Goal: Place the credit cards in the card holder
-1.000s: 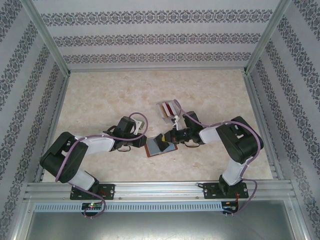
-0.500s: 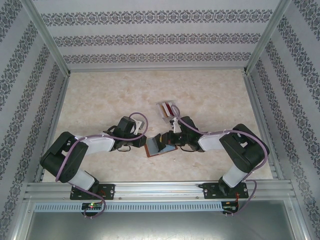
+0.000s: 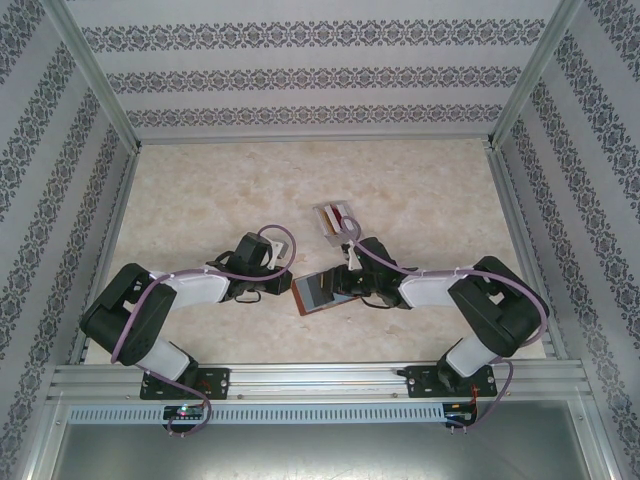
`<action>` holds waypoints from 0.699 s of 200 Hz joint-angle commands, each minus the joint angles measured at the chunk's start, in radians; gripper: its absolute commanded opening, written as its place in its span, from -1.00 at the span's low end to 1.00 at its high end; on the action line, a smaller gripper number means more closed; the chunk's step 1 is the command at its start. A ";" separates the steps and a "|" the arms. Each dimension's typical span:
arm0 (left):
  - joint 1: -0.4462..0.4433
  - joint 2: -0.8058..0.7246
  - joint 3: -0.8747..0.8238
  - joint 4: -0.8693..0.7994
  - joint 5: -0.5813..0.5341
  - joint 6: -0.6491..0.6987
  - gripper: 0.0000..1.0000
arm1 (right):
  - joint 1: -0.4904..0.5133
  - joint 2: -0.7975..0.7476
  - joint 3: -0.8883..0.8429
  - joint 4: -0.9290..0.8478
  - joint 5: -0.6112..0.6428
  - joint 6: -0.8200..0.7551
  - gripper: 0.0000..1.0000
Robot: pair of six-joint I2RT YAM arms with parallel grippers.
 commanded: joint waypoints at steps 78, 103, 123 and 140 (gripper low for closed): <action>-0.015 0.025 0.031 -0.027 -0.008 -0.031 -0.74 | 0.094 0.108 0.090 -0.020 0.033 0.000 -0.87; -0.016 0.043 0.037 -0.025 -0.004 -0.040 -0.80 | 0.127 0.146 0.122 -0.026 0.032 0.003 -0.77; -0.015 0.048 0.047 -0.037 0.000 -0.045 -0.82 | 0.138 0.161 0.134 -0.029 0.036 -0.007 -0.71; -0.013 0.020 0.056 -0.064 -0.003 -0.046 -0.76 | 0.138 0.159 0.134 -0.035 0.042 -0.010 -0.69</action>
